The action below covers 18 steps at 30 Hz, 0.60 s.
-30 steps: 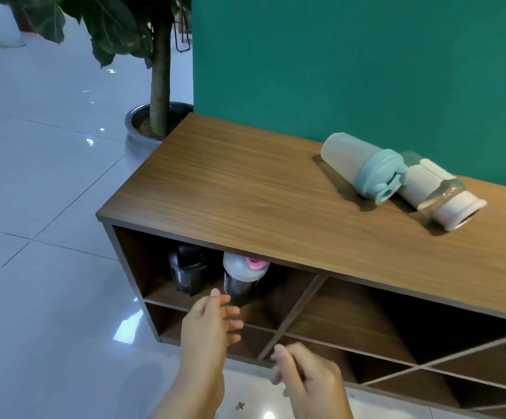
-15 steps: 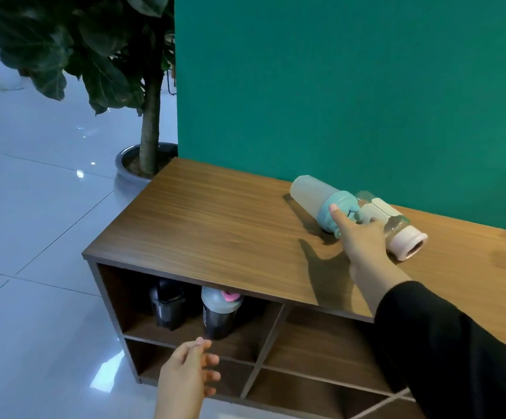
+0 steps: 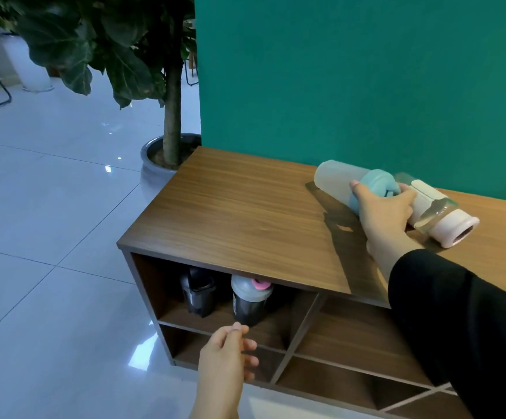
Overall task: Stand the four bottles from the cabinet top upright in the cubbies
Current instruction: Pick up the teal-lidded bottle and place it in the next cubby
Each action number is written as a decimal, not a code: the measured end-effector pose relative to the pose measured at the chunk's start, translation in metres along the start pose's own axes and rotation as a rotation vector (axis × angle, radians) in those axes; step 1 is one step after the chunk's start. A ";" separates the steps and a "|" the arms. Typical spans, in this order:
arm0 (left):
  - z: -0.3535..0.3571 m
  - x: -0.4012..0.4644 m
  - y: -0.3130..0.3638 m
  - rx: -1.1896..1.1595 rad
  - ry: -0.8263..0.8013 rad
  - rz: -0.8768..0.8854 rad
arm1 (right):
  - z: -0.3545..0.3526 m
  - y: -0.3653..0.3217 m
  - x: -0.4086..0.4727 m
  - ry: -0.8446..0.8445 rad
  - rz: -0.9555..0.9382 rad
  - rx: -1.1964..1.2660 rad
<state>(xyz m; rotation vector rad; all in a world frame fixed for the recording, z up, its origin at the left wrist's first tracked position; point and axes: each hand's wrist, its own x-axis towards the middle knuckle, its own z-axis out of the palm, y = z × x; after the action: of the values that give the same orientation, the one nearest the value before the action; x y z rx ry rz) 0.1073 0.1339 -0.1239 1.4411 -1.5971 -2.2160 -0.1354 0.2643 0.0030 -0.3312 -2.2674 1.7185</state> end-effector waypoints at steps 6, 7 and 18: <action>-0.002 -0.017 0.002 0.003 -0.046 0.093 | -0.061 -0.010 -0.067 -0.193 -0.482 0.122; -0.002 -0.023 0.005 -0.053 -0.082 0.095 | -0.080 -0.013 -0.086 -0.260 -0.566 0.090; 0.017 -0.076 0.002 -0.309 -0.458 -0.264 | -0.164 0.080 -0.211 -0.413 0.157 0.342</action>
<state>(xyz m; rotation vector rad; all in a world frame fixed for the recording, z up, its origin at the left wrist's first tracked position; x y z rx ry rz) 0.1369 0.1844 -0.0730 1.1740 -1.1161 -2.9542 0.1209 0.3611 -0.0495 -0.0861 -2.1881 2.3996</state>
